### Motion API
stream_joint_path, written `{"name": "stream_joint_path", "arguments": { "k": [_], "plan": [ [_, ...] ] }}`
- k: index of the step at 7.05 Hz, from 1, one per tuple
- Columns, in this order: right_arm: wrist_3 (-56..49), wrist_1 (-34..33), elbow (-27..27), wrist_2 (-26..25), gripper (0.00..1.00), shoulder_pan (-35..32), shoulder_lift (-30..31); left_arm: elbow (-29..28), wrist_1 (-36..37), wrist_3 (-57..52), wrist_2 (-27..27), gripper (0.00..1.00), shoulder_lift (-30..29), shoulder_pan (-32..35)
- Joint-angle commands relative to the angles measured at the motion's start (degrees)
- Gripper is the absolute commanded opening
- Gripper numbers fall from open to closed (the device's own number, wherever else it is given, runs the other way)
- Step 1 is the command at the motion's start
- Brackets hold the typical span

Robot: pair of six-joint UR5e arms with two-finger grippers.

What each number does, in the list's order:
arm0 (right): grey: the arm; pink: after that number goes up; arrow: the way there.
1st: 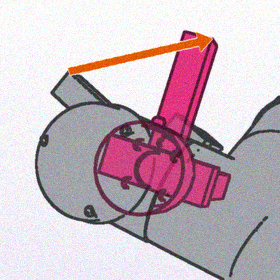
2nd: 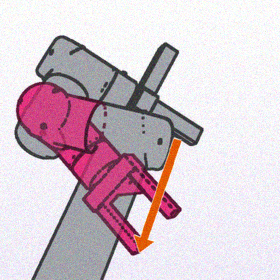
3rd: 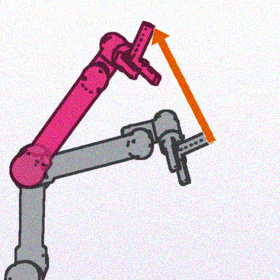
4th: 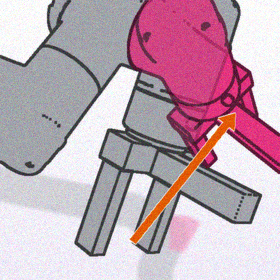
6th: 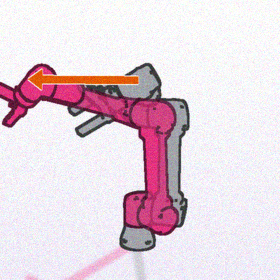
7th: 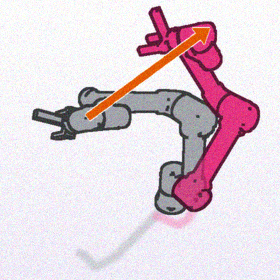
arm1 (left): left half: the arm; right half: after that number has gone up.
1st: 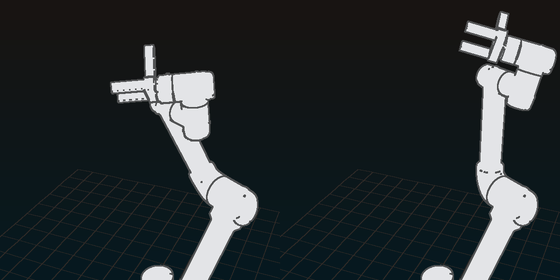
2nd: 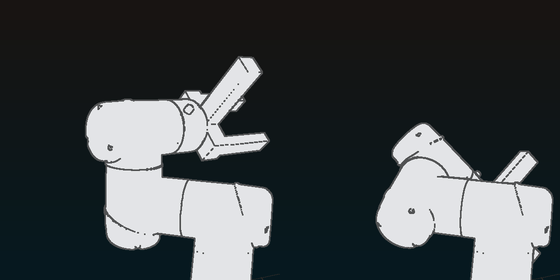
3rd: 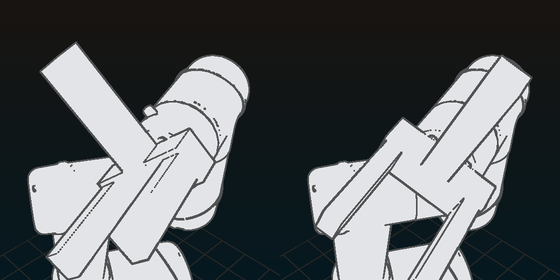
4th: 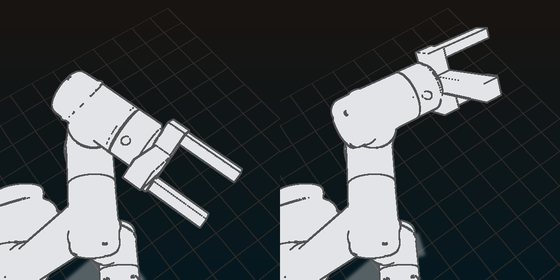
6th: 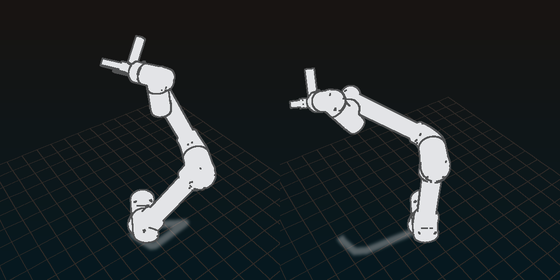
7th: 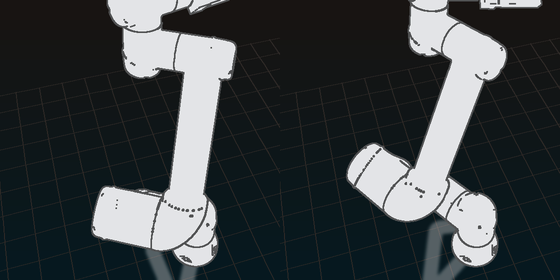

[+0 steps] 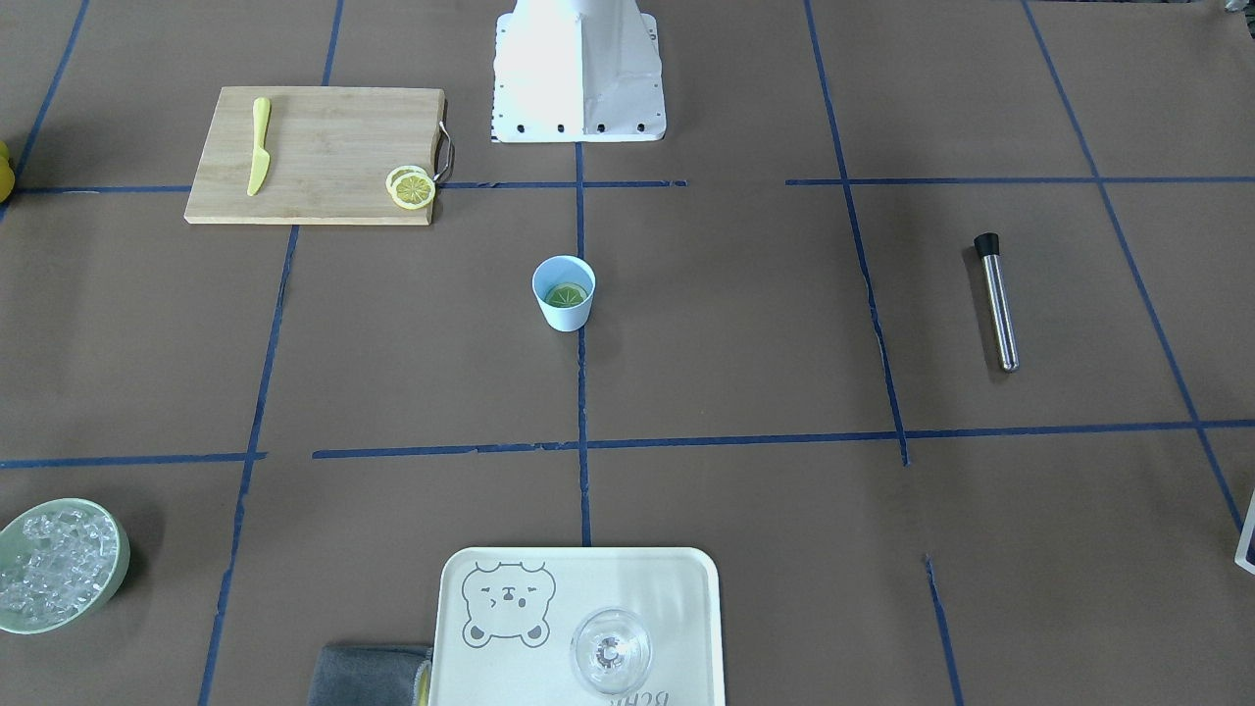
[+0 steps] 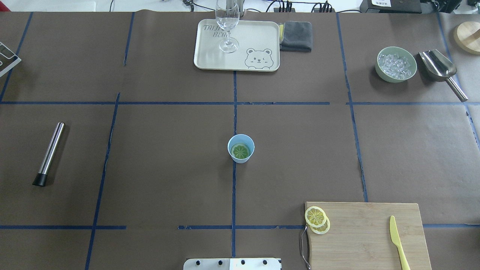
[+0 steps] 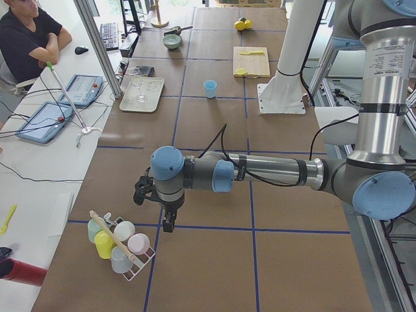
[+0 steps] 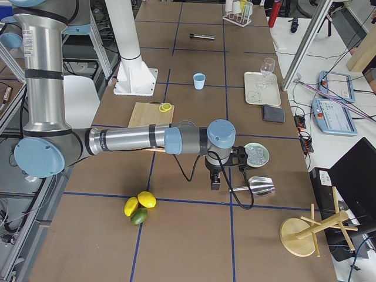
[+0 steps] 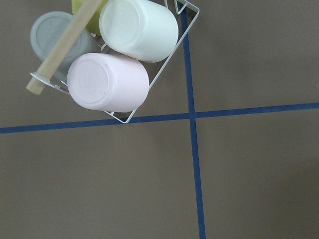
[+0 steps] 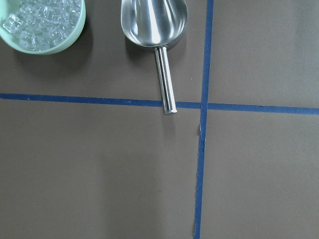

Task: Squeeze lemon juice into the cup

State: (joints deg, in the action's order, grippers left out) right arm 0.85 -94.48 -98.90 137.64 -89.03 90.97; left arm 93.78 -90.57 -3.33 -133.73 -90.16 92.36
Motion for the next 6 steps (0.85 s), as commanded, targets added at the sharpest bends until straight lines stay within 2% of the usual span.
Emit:
{"name": "stream_joint_path", "arguments": {
  "k": [1, 6],
  "plan": [
    [0.6, 0.0, -0.1, 0.0, 1.00, 0.0, 0.0, -0.2, -0.6, 0.0, 0.0, 1.00, 0.1, 0.0],
    [0.7, 2.5, -0.2, -0.1, 1.00, 0.0, 0.1, 0.0, -0.7, 0.0, 0.0, 1.00, 0.0, -0.1]
  ]
}}
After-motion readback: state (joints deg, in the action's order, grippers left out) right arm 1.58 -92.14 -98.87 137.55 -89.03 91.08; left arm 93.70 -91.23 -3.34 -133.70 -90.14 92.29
